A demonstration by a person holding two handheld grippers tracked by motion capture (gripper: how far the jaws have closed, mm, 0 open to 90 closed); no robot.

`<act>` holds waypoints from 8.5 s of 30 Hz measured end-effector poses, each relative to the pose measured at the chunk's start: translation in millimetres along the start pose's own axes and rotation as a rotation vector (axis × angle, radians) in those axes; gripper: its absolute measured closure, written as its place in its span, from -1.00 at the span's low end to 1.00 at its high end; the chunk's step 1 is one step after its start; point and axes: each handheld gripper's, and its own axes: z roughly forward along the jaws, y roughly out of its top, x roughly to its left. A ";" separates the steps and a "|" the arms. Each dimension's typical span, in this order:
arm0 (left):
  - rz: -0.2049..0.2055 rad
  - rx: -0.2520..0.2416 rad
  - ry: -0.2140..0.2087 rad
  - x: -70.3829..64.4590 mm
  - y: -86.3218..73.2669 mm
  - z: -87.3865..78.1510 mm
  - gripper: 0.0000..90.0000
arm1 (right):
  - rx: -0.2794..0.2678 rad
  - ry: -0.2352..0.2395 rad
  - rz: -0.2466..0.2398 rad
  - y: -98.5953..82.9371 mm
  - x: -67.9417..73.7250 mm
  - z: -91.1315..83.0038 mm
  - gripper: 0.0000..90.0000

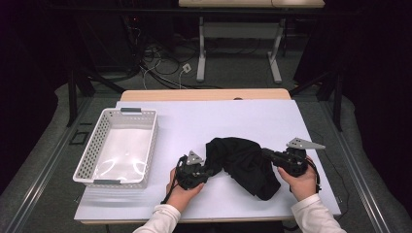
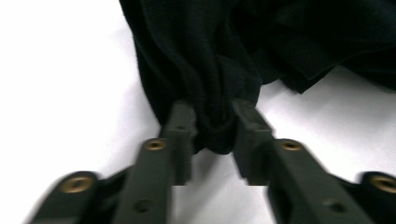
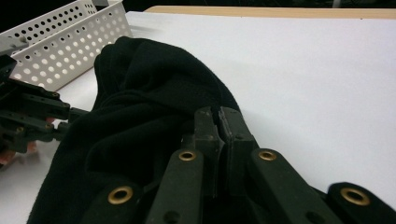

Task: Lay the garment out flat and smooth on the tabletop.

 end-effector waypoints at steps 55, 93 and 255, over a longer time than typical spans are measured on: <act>-0.057 -0.265 0.086 52.5 156.6 -77.2 0.88 | -0.210 -0.079 0.057 30.7 -26.9 -37.7 0.95; -0.127 -0.184 0.115 56.0 116.9 -6.1 0.05 | -0.081 -0.155 0.048 12.8 -48.5 -7.4 0.31; -0.212 -0.022 0.080 61.0 47.8 51.2 0.47 | 0.167 -0.133 -0.148 -35.1 -13.3 2.1 0.11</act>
